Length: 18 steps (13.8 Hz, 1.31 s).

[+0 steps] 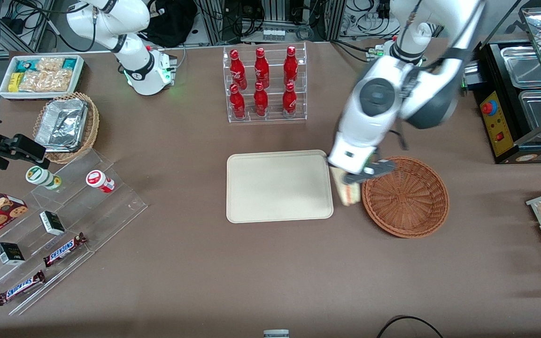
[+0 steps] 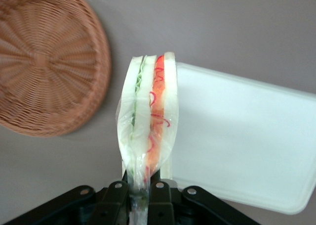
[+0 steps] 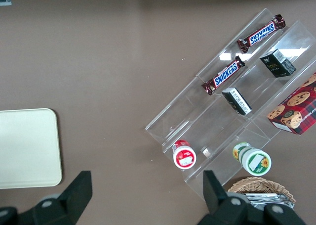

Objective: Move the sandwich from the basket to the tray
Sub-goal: 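Lift the sandwich and carry it with the left gripper over the tray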

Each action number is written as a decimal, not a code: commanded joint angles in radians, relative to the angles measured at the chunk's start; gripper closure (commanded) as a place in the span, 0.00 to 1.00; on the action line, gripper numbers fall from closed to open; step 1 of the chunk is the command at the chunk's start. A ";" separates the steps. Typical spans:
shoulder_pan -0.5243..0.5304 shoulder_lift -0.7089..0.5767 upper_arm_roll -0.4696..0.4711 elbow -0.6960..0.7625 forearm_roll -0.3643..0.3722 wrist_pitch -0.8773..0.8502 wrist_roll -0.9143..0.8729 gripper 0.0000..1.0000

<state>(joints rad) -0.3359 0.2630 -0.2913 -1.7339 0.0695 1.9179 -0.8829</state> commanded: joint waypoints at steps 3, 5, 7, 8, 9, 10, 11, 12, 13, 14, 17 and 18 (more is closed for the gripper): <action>-0.127 0.103 0.011 0.068 0.023 -0.019 -0.005 0.90; -0.172 0.171 0.011 0.124 0.021 -0.019 -0.004 0.87; -0.227 0.249 0.012 0.201 0.023 -0.017 -0.017 0.91; -0.245 0.272 0.015 0.215 0.024 -0.016 -0.042 0.91; -0.250 0.295 0.015 0.227 0.024 0.007 -0.048 0.91; -0.261 0.311 0.015 0.229 0.027 0.038 -0.050 0.90; -0.276 0.330 0.017 0.232 0.029 0.073 -0.053 0.90; -0.281 0.353 0.017 0.237 0.032 0.105 -0.077 0.90; -0.285 0.376 0.018 0.244 0.041 0.118 -0.093 0.90; -0.296 0.384 0.018 0.244 0.084 0.119 -0.106 0.91; -0.298 0.420 0.018 0.246 0.125 0.125 -0.146 0.90; -0.298 0.424 0.018 0.246 0.125 0.136 -0.151 0.90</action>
<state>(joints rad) -0.6140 0.6635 -0.2865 -1.5245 0.1743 2.0501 -1.0002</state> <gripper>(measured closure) 0.872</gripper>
